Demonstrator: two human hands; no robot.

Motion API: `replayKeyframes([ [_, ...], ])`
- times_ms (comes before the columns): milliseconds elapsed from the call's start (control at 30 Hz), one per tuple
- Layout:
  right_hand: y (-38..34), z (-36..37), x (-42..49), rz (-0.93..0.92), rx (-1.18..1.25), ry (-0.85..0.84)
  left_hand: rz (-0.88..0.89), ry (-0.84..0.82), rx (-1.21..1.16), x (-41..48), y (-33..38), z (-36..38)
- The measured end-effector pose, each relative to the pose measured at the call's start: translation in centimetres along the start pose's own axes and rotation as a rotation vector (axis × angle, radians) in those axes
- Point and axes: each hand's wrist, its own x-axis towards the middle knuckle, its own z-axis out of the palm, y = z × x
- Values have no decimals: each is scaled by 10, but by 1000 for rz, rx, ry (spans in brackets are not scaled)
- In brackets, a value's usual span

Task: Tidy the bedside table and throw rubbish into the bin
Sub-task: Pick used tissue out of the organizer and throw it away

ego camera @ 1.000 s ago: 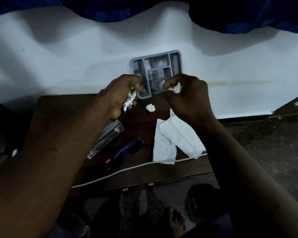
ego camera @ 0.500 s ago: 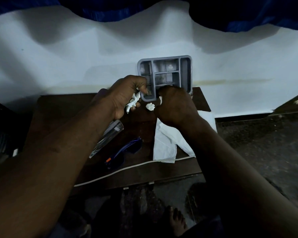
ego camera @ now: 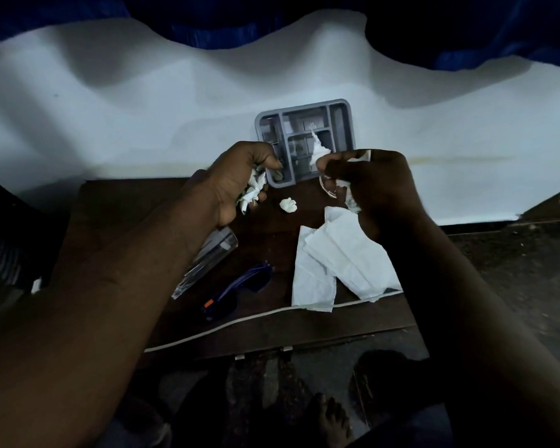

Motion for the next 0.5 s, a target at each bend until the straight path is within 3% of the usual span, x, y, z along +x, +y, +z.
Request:
replayKeyframes([
  [267, -3, 5, 1, 156, 245, -74, -2, 12, -22, 0, 0, 3],
  [400, -6, 6, 1, 283, 215, -42, 0, 14, -45, 1, -2, 1],
  [500, -2, 4, -1, 208, 148, -48, 16, 20, -39, -1, 0, 0],
])
